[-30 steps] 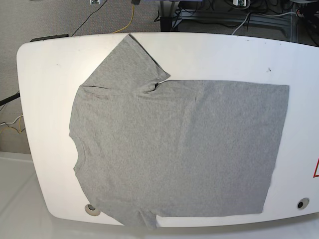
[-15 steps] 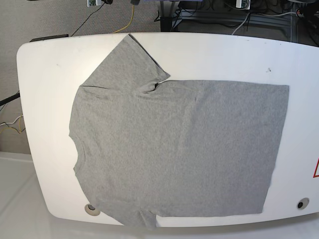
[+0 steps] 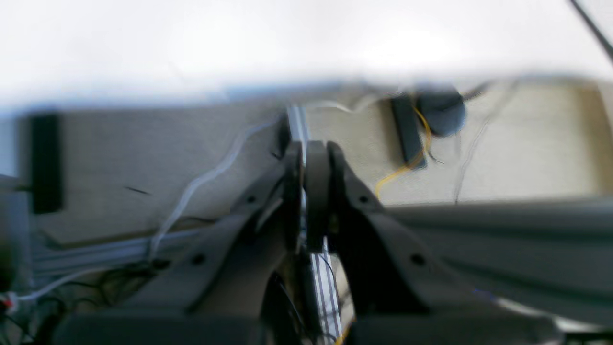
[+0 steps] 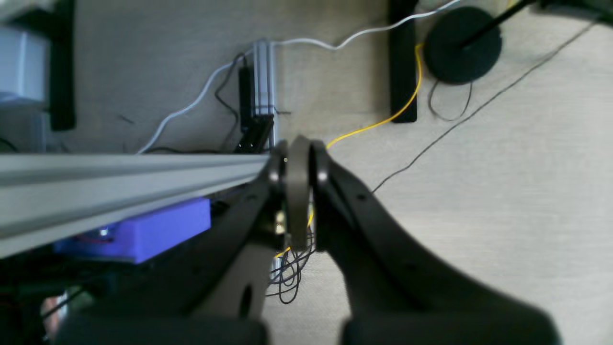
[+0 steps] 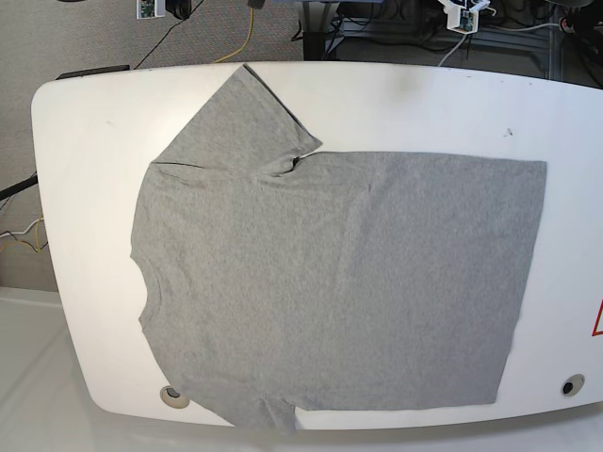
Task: Fold the T-shirt properly
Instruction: 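Lower both grippers toward the shirt's shoulder corners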
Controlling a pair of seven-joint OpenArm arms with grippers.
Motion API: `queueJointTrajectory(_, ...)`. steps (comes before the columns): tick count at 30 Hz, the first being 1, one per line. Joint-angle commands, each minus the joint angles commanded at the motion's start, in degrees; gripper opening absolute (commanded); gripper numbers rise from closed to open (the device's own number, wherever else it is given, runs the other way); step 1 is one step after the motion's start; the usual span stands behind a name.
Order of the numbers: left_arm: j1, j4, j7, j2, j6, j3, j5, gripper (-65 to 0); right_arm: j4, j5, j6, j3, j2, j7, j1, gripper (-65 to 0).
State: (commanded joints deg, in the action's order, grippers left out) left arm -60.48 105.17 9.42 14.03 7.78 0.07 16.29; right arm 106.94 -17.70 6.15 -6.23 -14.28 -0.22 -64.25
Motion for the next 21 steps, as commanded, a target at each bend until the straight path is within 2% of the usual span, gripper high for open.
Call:
queueJointTrajectory(7, -0.6, 5.0, -3.7, -0.5, 0.2, -4.3, 0.2, -64.4, 4.0, 0.3, -0.02, -0.5, 1.0, -1.9, -0.7, -65.0)
queueJointTrajectory(9, -0.1, 7.5, -5.4, -0.2, 1.0, -7.5, 0.3, -63.7, 6.5, 0.3, -0.27, 0.7, 1.0, -2.9, -0.8, -64.8)
queueJointTrajectory(15, 0.2, 10.0, -6.8, 0.4, 1.2, -10.0, 0.4, -63.1, 9.0, 0.6, -0.67, 0.6, 1.4, -3.6, -0.5, -65.0)
queueJointTrajectory(21, -0.6, 14.7, -6.2, 2.7, 0.9, -11.8, 0.6, -61.2, 12.5, 0.4, -0.39, -1.5, 1.3, -3.6, -0.2, -64.4)
